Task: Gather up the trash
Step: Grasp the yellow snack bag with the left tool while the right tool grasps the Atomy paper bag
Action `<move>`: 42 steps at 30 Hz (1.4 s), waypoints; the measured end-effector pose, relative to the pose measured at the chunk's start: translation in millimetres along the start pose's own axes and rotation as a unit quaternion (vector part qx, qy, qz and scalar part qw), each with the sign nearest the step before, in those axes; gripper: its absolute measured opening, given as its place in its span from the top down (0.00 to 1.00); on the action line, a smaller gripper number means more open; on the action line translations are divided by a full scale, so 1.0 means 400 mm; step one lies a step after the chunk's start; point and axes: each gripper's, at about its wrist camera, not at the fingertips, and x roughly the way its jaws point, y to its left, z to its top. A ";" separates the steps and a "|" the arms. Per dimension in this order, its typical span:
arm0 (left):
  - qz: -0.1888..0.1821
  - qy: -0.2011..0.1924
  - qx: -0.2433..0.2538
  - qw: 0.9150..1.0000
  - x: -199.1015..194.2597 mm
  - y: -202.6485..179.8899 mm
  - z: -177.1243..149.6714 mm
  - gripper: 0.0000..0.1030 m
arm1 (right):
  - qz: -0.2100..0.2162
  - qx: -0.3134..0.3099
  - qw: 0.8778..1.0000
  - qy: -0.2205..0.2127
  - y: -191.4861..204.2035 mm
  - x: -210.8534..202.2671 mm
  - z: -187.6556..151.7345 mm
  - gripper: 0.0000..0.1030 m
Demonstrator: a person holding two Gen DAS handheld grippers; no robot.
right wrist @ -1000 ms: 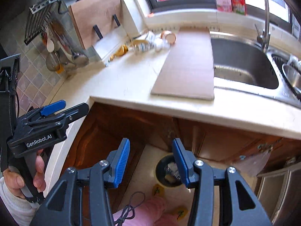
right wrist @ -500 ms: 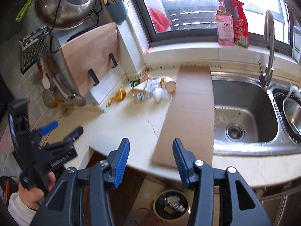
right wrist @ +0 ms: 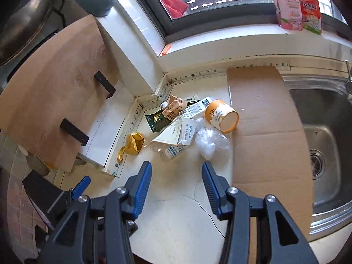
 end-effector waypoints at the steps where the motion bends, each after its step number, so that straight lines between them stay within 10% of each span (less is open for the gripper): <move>1: -0.003 0.001 0.004 1.000 0.026 0.000 0.007 0.12 | 0.001 0.007 1.000 0.005 0.002 0.035 0.015 0.54; 21: 0.018 0.023 -0.002 1.000 0.268 0.046 0.092 0.11 | 0.014 0.060 0.997 0.053 -0.019 0.334 0.125 0.47; 42: 0.109 0.016 0.023 0.994 0.387 0.016 0.106 0.12 | 0.004 0.039 0.998 0.040 -0.034 0.288 0.113 0.52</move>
